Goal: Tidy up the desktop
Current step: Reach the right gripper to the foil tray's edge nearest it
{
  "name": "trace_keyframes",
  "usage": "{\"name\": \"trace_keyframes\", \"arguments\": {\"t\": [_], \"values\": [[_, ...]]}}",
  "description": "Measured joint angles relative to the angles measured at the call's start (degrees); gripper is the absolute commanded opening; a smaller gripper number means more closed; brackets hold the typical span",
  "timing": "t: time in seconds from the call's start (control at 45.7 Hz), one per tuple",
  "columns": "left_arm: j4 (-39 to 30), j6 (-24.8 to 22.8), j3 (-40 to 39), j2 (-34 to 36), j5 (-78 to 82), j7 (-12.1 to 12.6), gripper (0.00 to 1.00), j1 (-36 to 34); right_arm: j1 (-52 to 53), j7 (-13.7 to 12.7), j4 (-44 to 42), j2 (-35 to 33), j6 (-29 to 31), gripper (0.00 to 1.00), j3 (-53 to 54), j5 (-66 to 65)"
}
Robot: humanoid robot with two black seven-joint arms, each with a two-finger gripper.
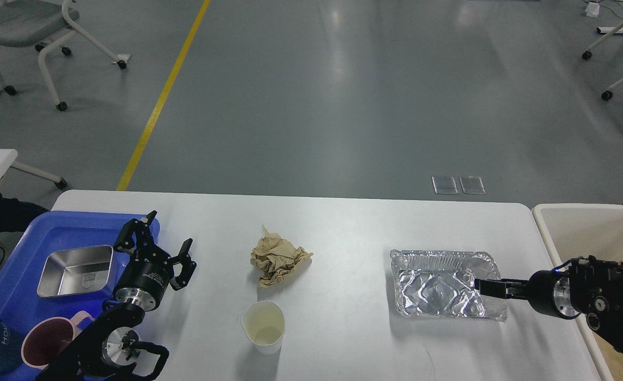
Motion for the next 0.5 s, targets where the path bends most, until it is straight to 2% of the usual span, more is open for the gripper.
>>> {"name": "trace_keyframes", "arguments": {"t": [0.263, 0.285, 0.416, 0.503], "values": [[0.03, -0.02, 0.01, 0.14, 0.0, 0.0, 0.96, 0.0, 3.73, 1.53, -6.68, 2.35, -2.9, 1.0, -7.8, 0.02], [0.03, -0.02, 0.01, 0.14, 0.0, 0.0, 0.96, 0.0, 3.87, 1.61, -7.0, 2.48, -2.98, 0.98, -8.1, 0.08], [0.05, -0.02, 0.01, 0.15, 0.0, 0.0, 0.96, 0.0, 4.18, 2.19, -7.85, 3.12, -3.19, 0.69, -8.79, 0.35], [0.1, -0.02, 0.01, 0.16, 0.0, 0.0, 0.96, 0.0, 4.26, 2.63, -7.88, 3.35, -3.11, 0.38, -8.85, 0.5]]}}
